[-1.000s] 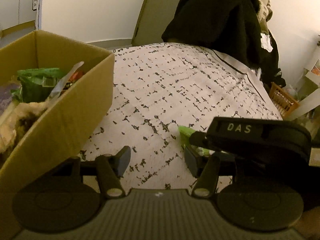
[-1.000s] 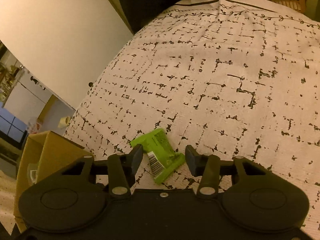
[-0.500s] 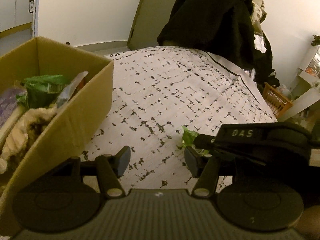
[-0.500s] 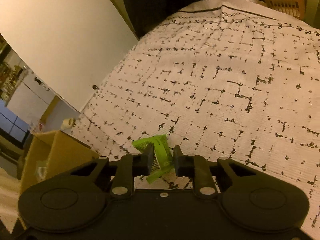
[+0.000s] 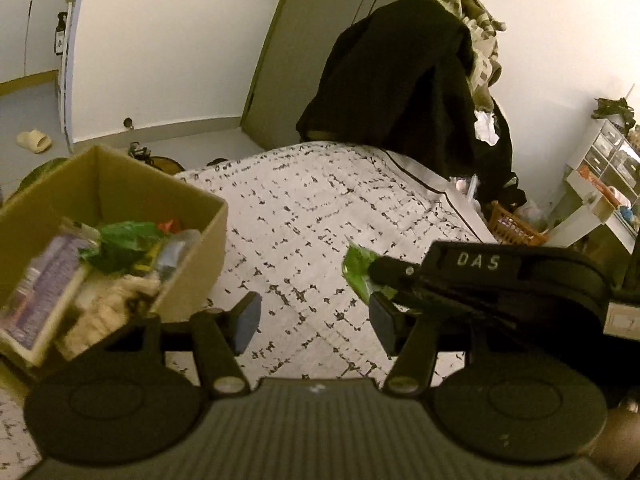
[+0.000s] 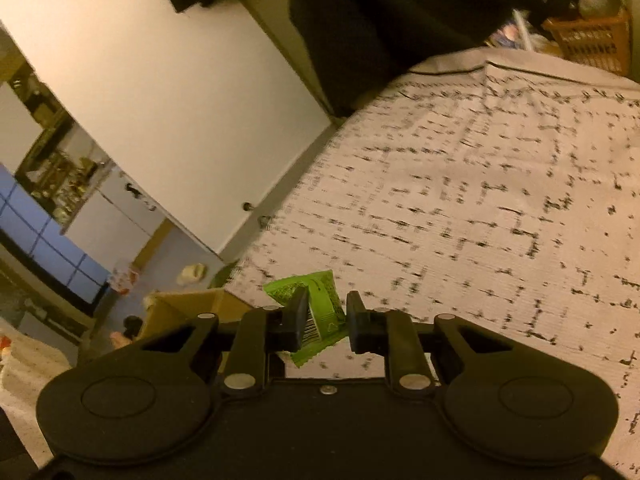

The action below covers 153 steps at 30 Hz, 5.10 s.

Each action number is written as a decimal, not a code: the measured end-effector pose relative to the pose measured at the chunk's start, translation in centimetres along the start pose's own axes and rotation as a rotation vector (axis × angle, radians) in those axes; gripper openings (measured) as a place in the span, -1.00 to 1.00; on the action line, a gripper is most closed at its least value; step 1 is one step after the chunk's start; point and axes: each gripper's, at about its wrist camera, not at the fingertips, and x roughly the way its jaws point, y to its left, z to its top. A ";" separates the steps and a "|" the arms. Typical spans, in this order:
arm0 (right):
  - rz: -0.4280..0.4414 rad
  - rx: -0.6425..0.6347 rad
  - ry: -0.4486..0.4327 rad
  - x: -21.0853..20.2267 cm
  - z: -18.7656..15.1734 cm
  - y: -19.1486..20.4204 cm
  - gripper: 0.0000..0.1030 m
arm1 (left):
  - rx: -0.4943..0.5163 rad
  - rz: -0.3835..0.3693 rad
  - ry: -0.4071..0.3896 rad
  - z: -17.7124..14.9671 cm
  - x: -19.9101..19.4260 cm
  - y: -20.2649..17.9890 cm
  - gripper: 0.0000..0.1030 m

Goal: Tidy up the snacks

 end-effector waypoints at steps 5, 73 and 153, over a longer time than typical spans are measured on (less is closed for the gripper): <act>0.053 -0.023 -0.028 -0.9 0.3 2.0 -0.61 | -0.007 0.012 -0.018 0.5 -2.0 0.9 0.13; -0.235 -0.285 -0.157 -15.3 -8.5 12.9 1.00 | 0.059 0.138 -0.002 0.9 -17.9 10.9 0.75; -0.272 -0.349 -0.180 -20.6 -14.5 15.8 1.00 | 0.152 0.097 -0.049 -1.8 -26.1 10.8 1.00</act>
